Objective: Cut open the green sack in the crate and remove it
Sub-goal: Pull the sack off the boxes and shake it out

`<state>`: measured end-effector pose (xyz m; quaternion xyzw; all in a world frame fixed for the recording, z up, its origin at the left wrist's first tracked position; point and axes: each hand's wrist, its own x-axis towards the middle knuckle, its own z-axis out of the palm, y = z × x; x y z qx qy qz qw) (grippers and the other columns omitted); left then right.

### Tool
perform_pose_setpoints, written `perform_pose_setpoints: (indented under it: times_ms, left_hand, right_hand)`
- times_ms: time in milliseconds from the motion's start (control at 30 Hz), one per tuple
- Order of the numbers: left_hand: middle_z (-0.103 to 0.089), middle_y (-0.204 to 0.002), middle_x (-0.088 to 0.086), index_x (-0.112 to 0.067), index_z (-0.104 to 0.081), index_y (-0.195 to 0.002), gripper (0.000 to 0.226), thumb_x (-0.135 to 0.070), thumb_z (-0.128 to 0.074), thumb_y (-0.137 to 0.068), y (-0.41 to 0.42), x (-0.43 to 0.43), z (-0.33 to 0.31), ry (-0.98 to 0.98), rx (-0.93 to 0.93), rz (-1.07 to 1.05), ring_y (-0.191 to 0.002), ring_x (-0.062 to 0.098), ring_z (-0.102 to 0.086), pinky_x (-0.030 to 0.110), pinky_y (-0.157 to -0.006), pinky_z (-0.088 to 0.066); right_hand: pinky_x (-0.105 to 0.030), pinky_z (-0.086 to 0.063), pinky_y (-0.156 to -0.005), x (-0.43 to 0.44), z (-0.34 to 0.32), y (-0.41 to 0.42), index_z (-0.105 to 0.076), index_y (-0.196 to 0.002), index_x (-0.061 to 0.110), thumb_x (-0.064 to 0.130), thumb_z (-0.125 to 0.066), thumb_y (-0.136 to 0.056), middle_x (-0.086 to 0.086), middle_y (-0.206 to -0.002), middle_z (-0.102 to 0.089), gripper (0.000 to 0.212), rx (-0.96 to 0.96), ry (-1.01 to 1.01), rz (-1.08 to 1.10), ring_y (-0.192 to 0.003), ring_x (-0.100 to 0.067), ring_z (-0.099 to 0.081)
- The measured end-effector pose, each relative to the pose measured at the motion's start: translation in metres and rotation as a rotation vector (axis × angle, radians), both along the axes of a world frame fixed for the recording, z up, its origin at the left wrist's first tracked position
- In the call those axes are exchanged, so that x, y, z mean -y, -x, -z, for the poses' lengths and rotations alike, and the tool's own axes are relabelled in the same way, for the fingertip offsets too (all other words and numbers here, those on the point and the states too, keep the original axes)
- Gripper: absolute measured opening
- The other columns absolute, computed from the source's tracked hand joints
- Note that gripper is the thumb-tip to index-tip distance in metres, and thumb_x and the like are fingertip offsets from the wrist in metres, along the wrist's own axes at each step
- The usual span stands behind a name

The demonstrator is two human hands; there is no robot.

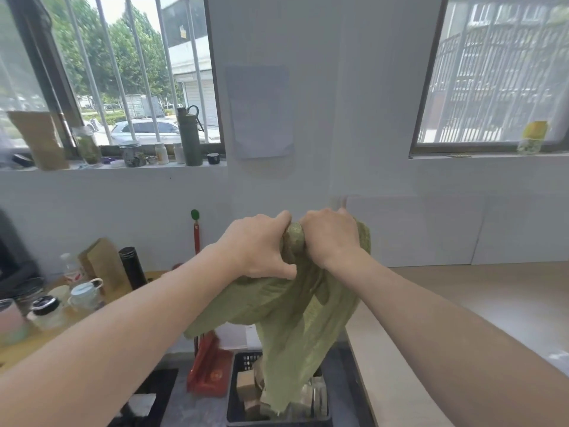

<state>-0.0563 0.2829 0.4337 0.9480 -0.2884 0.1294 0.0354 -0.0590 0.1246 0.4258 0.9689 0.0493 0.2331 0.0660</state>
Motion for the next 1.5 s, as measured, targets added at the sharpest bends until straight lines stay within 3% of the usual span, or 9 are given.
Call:
perform_pose_setpoints:
  times_ms: [100,200,300,433,667,833,1067,1267,1500]
  left_hand:
    - [-0.046,-0.073,-0.005,-0.02,-0.035,-0.109,0.056,-0.046,-0.073,-0.076,0.005,0.005,0.008,-0.112,0.203,-0.086,-0.071,0.031,-0.06,0.035,-0.056,-0.041]
    - [-0.06,-0.084,0.003,-0.019,-0.041,-0.115,0.048,-0.03,-0.075,-0.083,0.007,0.008,0.017,-0.123,0.358,-0.275,-0.078,0.033,-0.067,0.034,-0.054,-0.032]
    - [-0.051,-0.066,-0.002,-0.019,-0.038,-0.102,0.034,-0.027,-0.068,-0.086,0.006,0.005,0.022,-0.101,0.356,-0.3,-0.054,0.028,-0.052,0.029,-0.046,-0.023]
    - [-0.039,-0.063,-0.004,-0.02,-0.041,-0.092,0.026,-0.033,-0.06,-0.081,0.004,0.002,0.019,-0.079,0.254,-0.185,-0.061,0.031,-0.05,0.033,-0.058,-0.042]
    - [-0.063,-0.074,0.003,-0.02,-0.053,-0.071,0.01,-0.03,-0.053,-0.069,-0.01,-0.003,0.015,0.276,-0.085,-0.186,-0.072,0.033,-0.061,0.037,-0.065,-0.048]
    - [-0.068,-0.075,0.009,-0.009,-0.061,-0.072,0.019,-0.026,-0.053,-0.07,-0.023,-0.002,-0.001,0.443,-0.309,-0.167,-0.073,0.033,-0.063,0.037,-0.063,-0.049]
    - [-0.047,-0.05,0.0,-0.013,-0.049,-0.054,0.018,-0.013,-0.061,-0.068,-0.012,0.002,-0.009,0.528,-0.614,-0.08,-0.048,0.021,-0.041,0.03,-0.048,-0.035]
    - [-0.067,-0.084,-0.002,-0.017,-0.056,-0.089,0.034,-0.043,-0.068,-0.071,-0.004,-0.001,-0.007,0.322,-0.372,-0.016,-0.078,0.021,-0.063,0.04,-0.074,-0.055]
    - [-0.06,-0.084,0.002,-0.017,-0.035,-0.141,0.083,-0.045,-0.077,-0.075,0.0,-0.004,0.007,-0.1,0.328,-0.073,-0.08,0.033,-0.066,0.034,-0.058,-0.039]
  right_hand:
    - [-0.037,-0.041,-0.076,-0.006,-0.004,0.0,-0.048,-0.08,0.019,0.008,-0.054,-0.089,-0.004,-0.093,-0.069,0.015,-0.077,-0.073,0.04,-0.081,-0.029,-0.06]
    - [-0.035,-0.04,-0.067,-0.012,-0.01,-0.001,-0.049,-0.086,0.016,0.006,-0.057,-0.087,-0.006,-0.091,-0.064,0.013,-0.148,-0.169,0.082,-0.088,-0.032,-0.064]
    - [-0.034,-0.04,-0.065,-0.016,-0.011,0.0,-0.05,-0.089,0.016,0.007,-0.06,-0.086,-0.005,-0.087,-0.059,0.014,-0.175,-0.178,0.075,-0.083,-0.031,-0.06]
    - [-0.034,-0.036,-0.073,-0.013,-0.003,0.001,-0.046,-0.075,0.018,0.006,-0.063,-0.08,0.0,-0.073,-0.051,0.022,-0.177,-0.082,0.046,-0.083,-0.029,-0.062]
    - [-0.039,-0.032,-0.07,-0.005,0.008,-0.002,-0.053,-0.088,0.02,0.019,-0.079,-0.057,-0.006,-0.075,-0.063,0.041,0.149,0.143,-0.074,-0.076,-0.031,-0.06]
    - [-0.049,-0.037,-0.095,0.0,0.015,0.0,-0.058,-0.11,0.013,0.034,-0.082,-0.056,-0.012,-0.105,-0.061,0.063,0.253,0.207,-0.127,-0.093,-0.034,-0.057]
    - [-0.041,-0.037,-0.071,0.009,0.011,0.002,-0.056,-0.081,0.015,0.006,-0.061,-0.068,-0.005,-0.075,-0.057,0.016,0.398,0.224,-0.179,-0.069,-0.03,-0.055]
    - [-0.036,-0.038,-0.065,0.006,0.01,0.0,-0.054,-0.059,0.018,0.001,-0.067,-0.06,-0.001,-0.058,-0.057,0.021,0.364,0.173,-0.139,-0.056,-0.029,-0.055]
    - [-0.033,-0.038,-0.064,-0.004,-0.001,0.004,-0.055,-0.08,0.019,0.018,-0.059,-0.079,-0.004,-0.08,-0.064,0.004,0.02,-0.027,-0.048,-0.073,-0.031,-0.062]
